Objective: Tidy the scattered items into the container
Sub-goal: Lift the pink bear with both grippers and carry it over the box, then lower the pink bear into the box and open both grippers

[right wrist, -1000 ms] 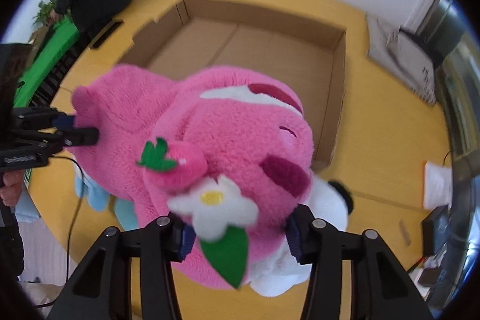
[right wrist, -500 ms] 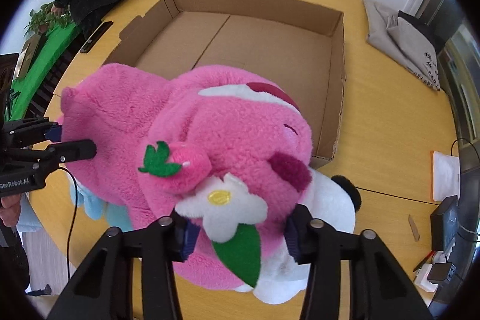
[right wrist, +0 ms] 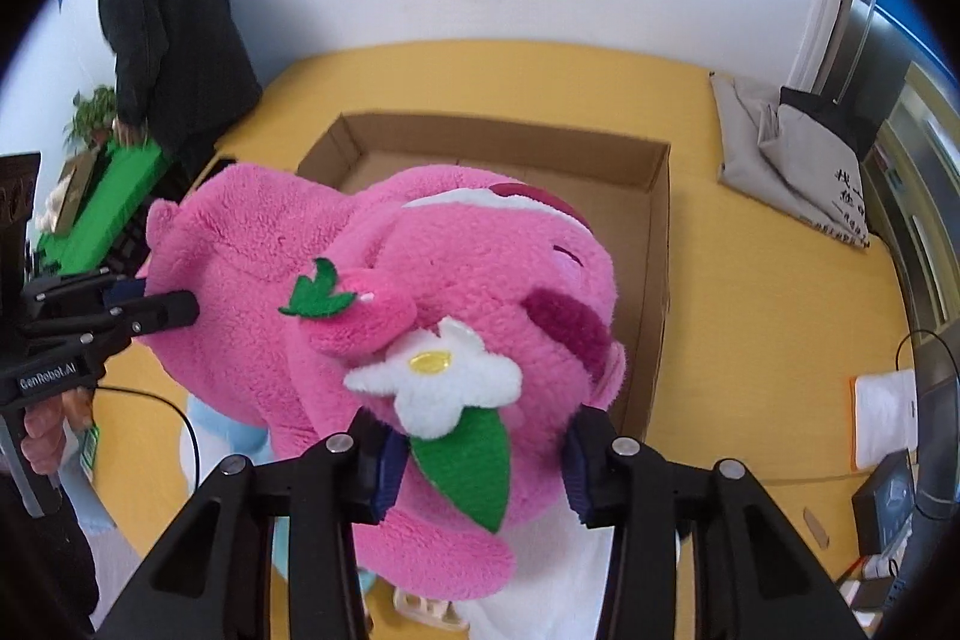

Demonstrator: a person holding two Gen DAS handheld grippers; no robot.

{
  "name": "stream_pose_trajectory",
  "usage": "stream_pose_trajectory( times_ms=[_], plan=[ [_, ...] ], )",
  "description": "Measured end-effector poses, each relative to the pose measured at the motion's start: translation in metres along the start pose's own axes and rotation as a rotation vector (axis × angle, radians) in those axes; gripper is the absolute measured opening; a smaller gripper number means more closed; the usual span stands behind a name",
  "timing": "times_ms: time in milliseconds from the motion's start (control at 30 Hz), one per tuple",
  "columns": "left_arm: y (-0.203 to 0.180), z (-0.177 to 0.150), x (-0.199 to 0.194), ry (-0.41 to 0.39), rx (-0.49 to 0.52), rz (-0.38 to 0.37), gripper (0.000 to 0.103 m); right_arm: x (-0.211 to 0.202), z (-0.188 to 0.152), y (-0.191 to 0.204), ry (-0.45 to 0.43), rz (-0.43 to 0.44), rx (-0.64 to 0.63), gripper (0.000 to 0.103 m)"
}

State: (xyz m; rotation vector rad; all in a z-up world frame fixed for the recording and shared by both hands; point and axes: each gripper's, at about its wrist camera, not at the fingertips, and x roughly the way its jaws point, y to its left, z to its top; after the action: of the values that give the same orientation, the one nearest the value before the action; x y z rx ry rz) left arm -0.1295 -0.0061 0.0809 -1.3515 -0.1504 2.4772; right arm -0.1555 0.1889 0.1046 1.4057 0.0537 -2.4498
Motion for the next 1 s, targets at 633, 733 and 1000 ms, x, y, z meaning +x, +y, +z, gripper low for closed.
stream_pose_trajectory(
  times_ms=[633, 733, 1000],
  plan=[
    [0.073, 0.091, 0.225, 0.176, -0.052, -0.005, 0.005, 0.216, 0.085, -0.113, 0.064, -0.049, 0.195, 0.046],
    [0.072, 0.092, 0.222, 0.154, -0.039, 0.0, 0.005, 0.213, 0.085, -0.123, 0.038, -0.014, 0.202, 0.051],
    [0.054, 0.058, 0.139, 0.038, -0.005, 0.135, 0.017, 0.183, 0.07, -0.113, 0.021, -0.074, 0.117, 0.072]
  ],
)
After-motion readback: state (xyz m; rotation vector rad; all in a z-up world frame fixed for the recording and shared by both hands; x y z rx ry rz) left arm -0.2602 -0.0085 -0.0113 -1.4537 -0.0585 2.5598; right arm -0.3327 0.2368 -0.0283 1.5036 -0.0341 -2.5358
